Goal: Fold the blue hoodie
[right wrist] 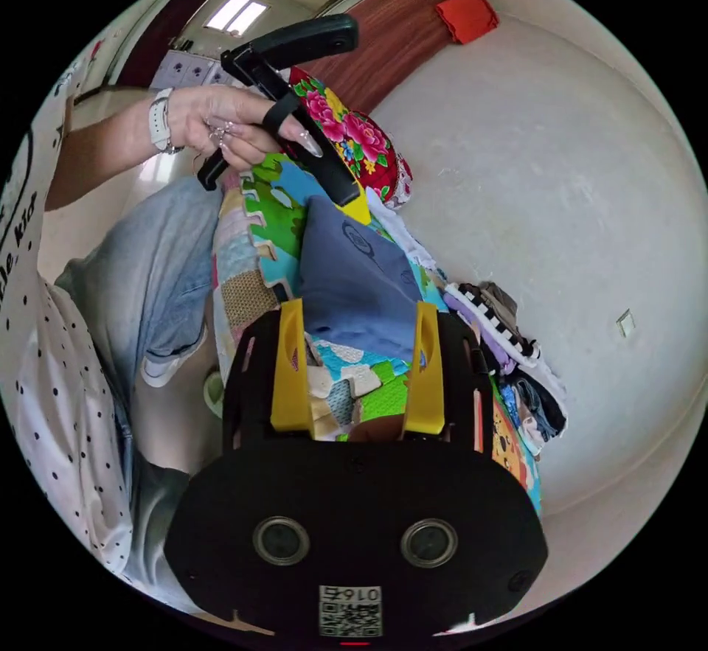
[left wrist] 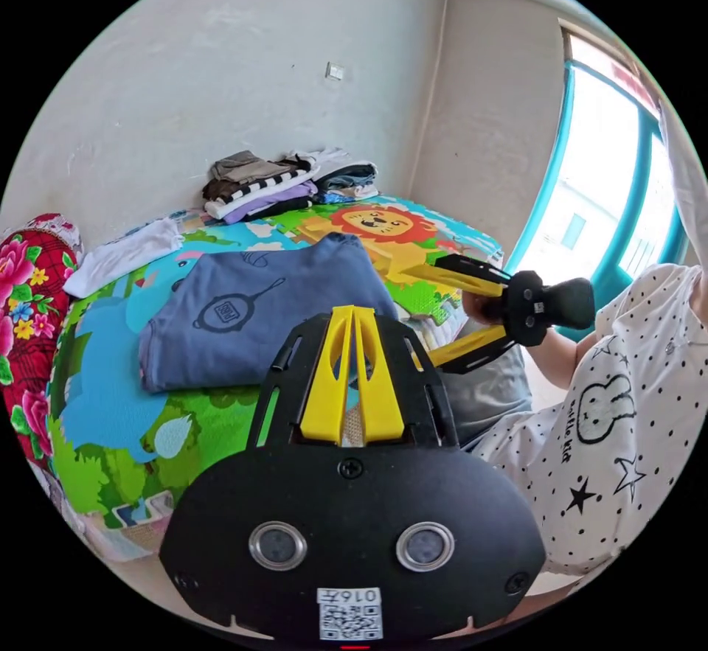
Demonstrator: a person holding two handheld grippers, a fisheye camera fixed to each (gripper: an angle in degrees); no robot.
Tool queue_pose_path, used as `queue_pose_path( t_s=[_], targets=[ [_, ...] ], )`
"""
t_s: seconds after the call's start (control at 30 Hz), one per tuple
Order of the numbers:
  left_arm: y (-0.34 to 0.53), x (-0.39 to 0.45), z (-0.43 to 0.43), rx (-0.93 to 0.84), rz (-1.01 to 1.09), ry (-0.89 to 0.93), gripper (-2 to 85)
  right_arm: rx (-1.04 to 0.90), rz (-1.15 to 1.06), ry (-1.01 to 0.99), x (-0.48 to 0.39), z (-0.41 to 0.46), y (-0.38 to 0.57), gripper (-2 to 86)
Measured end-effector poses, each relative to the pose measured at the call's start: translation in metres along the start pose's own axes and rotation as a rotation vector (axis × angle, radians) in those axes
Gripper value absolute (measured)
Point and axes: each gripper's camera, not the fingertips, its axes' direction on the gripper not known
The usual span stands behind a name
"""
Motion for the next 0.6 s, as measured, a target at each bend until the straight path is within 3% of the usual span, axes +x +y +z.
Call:
queue_pose_path(
  t_s=[0.1, 0.3, 0.5, 0.6],
  targets=[
    [0.004, -0.006, -0.001, -0.002, -0.041, -0.013, 0.0, -0.01, -0.057, -0.035, -0.015, -0.003, -0.006, 21.0],
    [-0.001, -0.003, -0.006, -0.031, -0.039, -0.079, 6.7, -0.118, -0.101, 0.149, -0.03, 0.02, -0.024, 18.7],
    [-0.012, 0.009, -0.01, -0.082, 0.027, -0.244, 10.2, -0.131, 0.02, -0.042, 0.009, 0.008, -0.025, 10.7],
    [-0.024, 0.018, -0.008, -0.104, 0.044, -0.424, 12.5, -0.067, 0.17, -0.085, 0.042, -0.001, -0.018, 9.1]
  ],
)
